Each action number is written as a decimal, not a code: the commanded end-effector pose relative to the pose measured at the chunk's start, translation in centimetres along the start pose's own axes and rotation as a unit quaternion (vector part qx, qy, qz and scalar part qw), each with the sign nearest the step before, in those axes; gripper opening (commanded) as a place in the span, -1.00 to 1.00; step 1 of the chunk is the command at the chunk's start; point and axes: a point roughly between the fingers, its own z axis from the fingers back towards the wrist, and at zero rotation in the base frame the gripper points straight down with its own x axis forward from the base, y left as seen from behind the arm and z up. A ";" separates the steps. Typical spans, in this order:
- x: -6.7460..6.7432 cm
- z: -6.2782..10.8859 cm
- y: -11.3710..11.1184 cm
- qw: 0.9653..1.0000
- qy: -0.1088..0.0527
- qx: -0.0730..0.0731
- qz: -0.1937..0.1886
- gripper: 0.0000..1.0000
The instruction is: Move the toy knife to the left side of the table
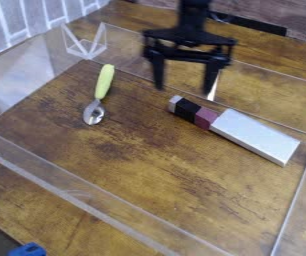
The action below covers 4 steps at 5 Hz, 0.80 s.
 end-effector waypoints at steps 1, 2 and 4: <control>0.6 3.3 -4.2 0.995 -0.055 -0.027 0.082 1.00; 0.9 3.0 -5.5 0.989 -0.062 -0.031 0.131 1.00; 1.4 1.0 -7.7 0.982 -0.071 -0.022 0.175 1.00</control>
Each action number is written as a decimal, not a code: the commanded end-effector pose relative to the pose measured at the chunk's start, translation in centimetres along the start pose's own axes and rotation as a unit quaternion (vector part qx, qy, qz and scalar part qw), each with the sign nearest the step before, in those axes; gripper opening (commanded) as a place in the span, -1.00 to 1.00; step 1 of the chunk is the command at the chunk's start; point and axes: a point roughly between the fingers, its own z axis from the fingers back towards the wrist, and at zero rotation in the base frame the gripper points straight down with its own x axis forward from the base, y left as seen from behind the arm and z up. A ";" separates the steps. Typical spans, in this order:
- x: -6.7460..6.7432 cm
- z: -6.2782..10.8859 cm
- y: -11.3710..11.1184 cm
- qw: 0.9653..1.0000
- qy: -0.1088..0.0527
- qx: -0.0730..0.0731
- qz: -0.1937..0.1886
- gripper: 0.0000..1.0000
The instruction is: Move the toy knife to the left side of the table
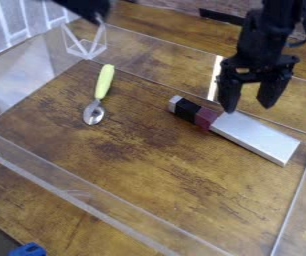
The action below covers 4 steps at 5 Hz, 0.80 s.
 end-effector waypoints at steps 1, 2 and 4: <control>0.6 1.9 -2.1 0.999 -0.028 -0.038 0.013 1.00; 0.7 -0.1 -3.1 0.999 -0.029 -0.024 0.029 1.00; 1.2 -2.3 -3.7 0.998 -0.027 -0.001 0.057 1.00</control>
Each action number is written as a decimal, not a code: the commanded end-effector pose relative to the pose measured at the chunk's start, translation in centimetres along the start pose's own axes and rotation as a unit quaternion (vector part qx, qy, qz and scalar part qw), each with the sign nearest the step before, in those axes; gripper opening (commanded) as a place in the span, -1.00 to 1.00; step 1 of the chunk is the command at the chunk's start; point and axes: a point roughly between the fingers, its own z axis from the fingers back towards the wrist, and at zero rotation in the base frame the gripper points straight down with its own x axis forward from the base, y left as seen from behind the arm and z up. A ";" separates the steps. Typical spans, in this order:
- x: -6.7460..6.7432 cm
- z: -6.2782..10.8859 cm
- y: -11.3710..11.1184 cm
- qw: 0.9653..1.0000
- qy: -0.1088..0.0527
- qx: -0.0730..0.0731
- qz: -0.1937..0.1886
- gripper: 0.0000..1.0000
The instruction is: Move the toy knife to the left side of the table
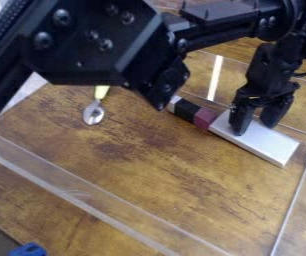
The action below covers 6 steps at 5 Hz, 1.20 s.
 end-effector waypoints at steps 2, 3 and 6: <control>-0.1 0.1 -0.5 1.000 -0.015 0.006 0.007 1.00; -0.3 -0.5 -0.4 1.000 -0.014 0.019 0.009 1.00; -1.1 -0.3 0.0 0.998 -0.004 0.055 0.002 -1.00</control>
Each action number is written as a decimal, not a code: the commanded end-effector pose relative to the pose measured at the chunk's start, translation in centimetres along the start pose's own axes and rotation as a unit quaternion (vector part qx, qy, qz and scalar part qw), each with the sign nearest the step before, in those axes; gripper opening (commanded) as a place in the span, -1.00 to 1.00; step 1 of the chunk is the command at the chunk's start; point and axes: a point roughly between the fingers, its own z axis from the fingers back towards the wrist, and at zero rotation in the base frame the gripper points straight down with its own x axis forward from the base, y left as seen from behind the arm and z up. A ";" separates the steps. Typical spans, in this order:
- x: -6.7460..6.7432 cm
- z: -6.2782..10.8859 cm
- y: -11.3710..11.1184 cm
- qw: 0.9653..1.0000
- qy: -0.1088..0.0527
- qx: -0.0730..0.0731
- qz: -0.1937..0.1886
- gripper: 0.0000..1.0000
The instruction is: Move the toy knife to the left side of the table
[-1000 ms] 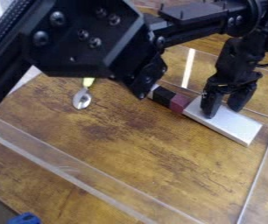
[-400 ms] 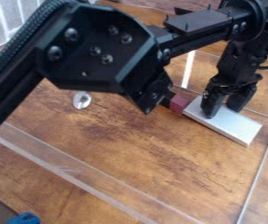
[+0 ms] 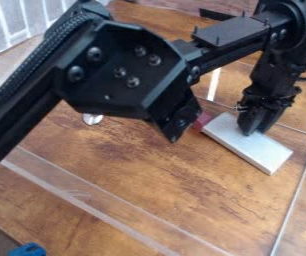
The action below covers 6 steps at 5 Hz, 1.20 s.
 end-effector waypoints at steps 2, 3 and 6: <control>-1.2 1.5 0.0 0.999 0.011 0.017 -0.032 -1.00; -1.3 0.8 0.2 0.999 0.011 0.029 -0.029 1.00; -1.1 0.0 0.9 0.998 0.006 0.059 -0.017 1.00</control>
